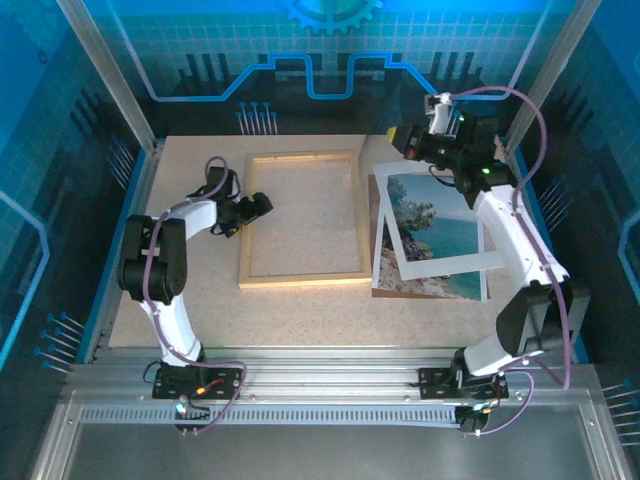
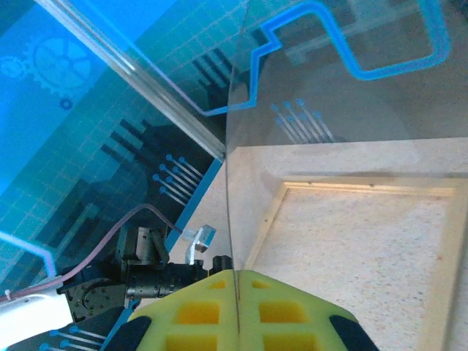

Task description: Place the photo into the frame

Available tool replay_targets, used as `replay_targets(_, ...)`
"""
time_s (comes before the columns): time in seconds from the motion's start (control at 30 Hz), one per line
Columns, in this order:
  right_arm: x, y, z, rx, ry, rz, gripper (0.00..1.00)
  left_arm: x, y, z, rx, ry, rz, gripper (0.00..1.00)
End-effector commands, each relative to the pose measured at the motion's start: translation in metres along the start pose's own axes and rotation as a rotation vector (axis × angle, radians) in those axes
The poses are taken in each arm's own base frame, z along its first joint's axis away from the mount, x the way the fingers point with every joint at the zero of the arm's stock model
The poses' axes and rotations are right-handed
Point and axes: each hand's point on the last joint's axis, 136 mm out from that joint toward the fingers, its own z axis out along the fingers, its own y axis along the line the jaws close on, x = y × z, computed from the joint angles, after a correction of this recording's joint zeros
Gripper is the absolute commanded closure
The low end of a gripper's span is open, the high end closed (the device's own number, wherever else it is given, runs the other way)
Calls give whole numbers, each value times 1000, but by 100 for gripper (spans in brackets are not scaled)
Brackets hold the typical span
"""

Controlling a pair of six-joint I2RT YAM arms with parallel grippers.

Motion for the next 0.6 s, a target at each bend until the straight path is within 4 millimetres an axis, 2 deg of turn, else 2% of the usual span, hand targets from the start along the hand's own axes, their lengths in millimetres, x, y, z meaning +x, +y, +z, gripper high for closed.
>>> replay_targets(0.0,-12,47,24,-145,-11,-63,100,-20,17,-32,16,-76,-91,1)
replay_targets(0.2,-8,96,68,-264,23,-98,100,-42,71,-67,7,-175,-242,1)
replay_targets(0.33,-2,122,93,-336,20,-85,100,-49,93,-78,20,-219,-318,1)
replay_targets(0.43,10,123,114,-385,30,9,100,-53,103,-81,27,-236,-353,1)
replay_targets(0.57,39,100,143,-408,79,165,100,-53,112,-82,29,-249,-386,1)
